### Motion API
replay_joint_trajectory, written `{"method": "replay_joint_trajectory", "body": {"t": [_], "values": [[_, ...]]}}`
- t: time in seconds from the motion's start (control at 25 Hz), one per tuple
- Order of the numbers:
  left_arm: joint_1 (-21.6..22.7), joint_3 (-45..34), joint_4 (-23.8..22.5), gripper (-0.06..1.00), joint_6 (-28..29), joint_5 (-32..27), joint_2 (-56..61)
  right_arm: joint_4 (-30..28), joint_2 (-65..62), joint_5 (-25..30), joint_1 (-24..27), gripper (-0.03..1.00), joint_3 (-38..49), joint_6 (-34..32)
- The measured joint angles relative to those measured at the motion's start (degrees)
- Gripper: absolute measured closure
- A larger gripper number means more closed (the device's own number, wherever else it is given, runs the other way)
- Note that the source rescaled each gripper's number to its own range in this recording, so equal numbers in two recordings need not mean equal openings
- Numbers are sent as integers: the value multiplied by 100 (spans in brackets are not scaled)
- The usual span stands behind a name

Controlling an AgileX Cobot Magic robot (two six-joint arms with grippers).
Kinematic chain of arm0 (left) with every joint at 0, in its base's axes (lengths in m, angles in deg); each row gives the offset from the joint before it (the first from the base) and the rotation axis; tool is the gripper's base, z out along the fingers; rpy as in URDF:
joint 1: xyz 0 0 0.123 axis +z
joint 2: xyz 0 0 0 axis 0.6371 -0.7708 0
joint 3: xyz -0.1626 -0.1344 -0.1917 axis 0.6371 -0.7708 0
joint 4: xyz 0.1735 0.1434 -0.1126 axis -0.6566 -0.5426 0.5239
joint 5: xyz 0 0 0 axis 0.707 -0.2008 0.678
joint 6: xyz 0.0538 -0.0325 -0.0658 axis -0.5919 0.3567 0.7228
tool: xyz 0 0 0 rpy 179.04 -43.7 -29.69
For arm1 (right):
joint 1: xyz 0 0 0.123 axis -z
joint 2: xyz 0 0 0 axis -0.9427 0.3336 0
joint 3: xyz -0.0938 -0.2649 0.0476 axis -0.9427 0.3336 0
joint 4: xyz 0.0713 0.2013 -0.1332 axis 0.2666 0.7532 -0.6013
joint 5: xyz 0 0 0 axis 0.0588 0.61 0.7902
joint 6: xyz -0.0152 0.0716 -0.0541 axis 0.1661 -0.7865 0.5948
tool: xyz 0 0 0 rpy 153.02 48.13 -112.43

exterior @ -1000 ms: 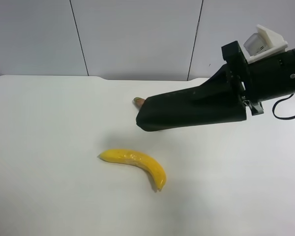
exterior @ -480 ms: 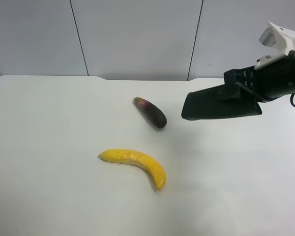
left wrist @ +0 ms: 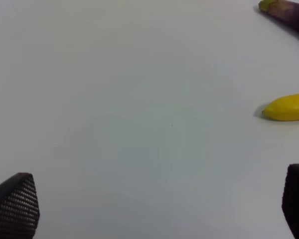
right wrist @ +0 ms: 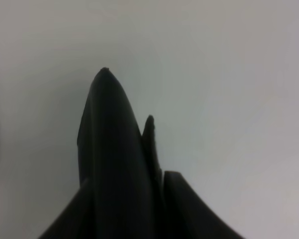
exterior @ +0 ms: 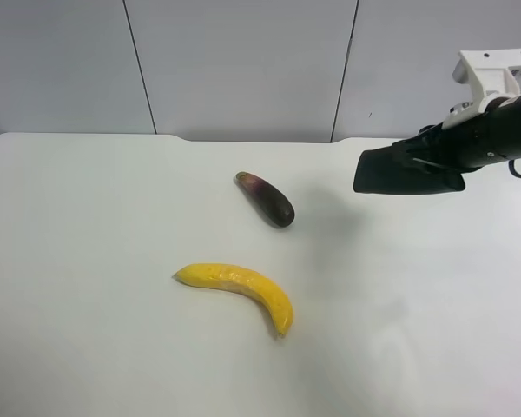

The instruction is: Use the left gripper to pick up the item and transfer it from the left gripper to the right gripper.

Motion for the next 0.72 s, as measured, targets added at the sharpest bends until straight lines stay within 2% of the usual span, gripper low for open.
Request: {"method": "replay_joint_trajectory", "body": {"t": [0.36, 0.72], "values": [[0, 0, 0, -6, 0, 0, 0, 228, 936, -459, -47, 96, 0, 0], [0, 0, 0, -6, 0, 0, 0, 265, 1186, -798, -655, 96, -30, 0]]}}
